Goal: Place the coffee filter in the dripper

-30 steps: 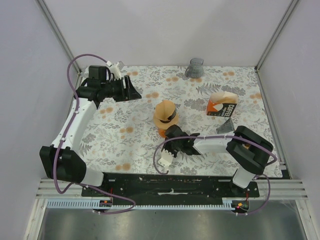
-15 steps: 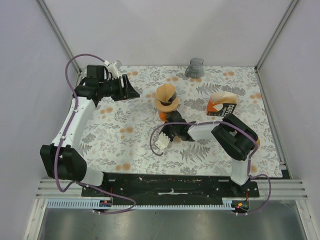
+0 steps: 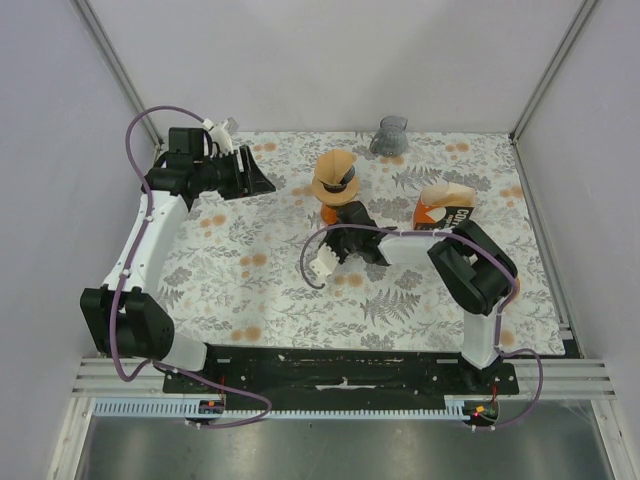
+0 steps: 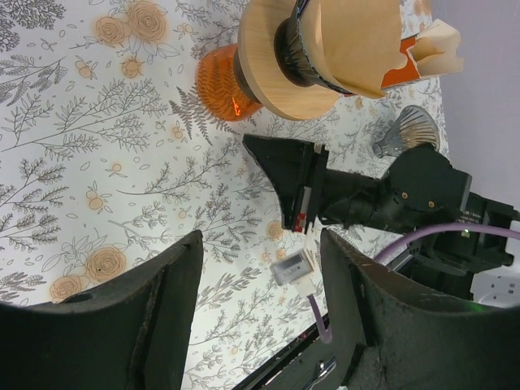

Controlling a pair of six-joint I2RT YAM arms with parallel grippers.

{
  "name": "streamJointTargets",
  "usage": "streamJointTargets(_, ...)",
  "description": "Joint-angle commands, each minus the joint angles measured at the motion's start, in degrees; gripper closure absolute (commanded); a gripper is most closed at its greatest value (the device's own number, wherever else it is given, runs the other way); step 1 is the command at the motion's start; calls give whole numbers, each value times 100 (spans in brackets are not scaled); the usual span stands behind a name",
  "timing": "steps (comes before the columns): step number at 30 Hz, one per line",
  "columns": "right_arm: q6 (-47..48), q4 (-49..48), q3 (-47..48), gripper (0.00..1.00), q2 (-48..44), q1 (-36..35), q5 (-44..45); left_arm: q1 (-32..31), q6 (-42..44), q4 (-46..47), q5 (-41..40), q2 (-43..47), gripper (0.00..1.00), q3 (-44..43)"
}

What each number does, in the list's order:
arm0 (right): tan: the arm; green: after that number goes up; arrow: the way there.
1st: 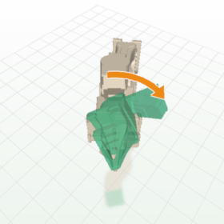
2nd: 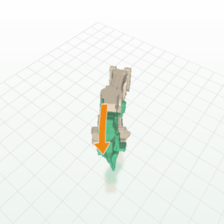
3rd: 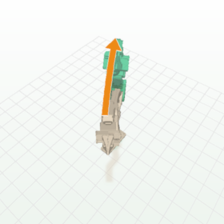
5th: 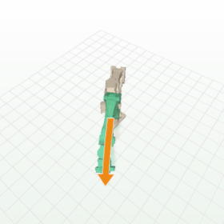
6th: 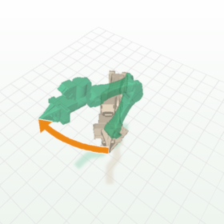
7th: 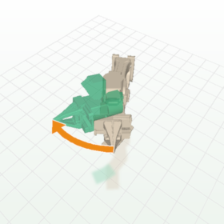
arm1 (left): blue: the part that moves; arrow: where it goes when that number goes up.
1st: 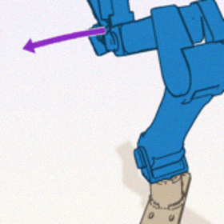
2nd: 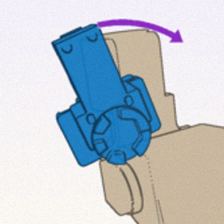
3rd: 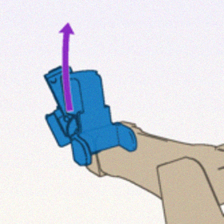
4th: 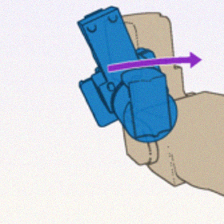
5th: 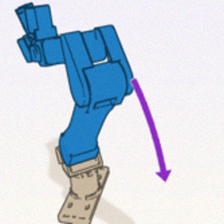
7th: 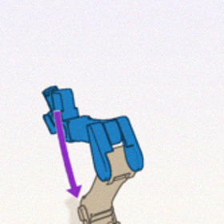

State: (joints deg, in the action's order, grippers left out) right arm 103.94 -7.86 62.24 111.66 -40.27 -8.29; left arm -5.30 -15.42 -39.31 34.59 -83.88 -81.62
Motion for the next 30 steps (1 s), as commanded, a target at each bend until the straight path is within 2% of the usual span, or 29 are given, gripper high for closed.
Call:
streamJointTargets(1,-269,249,-413,86,-828,-235,-559,47,215,11,101,-59,34,-257)
streamJointTargets(4,-401,530,-712,74,-1303,-550,-472,47,197,20,144,-41,34,-275)
streamJointTargets(7,-768,960,-976,70,-1917,-929,-330,55,232,20,189,29,34,-249)
streamJointTargets(11,-1480,1488,-1214,59,-2919,-1359,-935,64,303,29,171,135,34,-214)
streamJointTargets(15,-2218,1577,-1267,49,-3877,-1668,-1209,82,382,29,145,179,32,-231)
streamJointTargets(17,-3042,1463,-1101,42,-4247,-1668,-1271,91,452,29,119,187,30,-240)
streamJointTargets(19,-4489,1463,-654,36,-4415,-1651,-992,108,505,2,57,205,26,-240)
streamJointTargets(21,-5642,1506,-100,29,-4390,-1528,-265,108,566,-15,-13,214,23,-222)
streamJointTargets(24,-6769,1795,805,14,-4118,-994,371,117,637,-15,-110,240,20,-205)
streamJointTargets(25,-7138,1918,1112,8,-3969,-722,372,117,654,-41,-128,249,19,-196)
streamJointTargets(27,-7860,2138,1605,7,-3688,7,110,117,681,-50,-207,266,18,-205)
streamJointTargets(30,-8521,2254,2019,3,-3397,668,-251,126,742,-77,-312,310,18,-205)
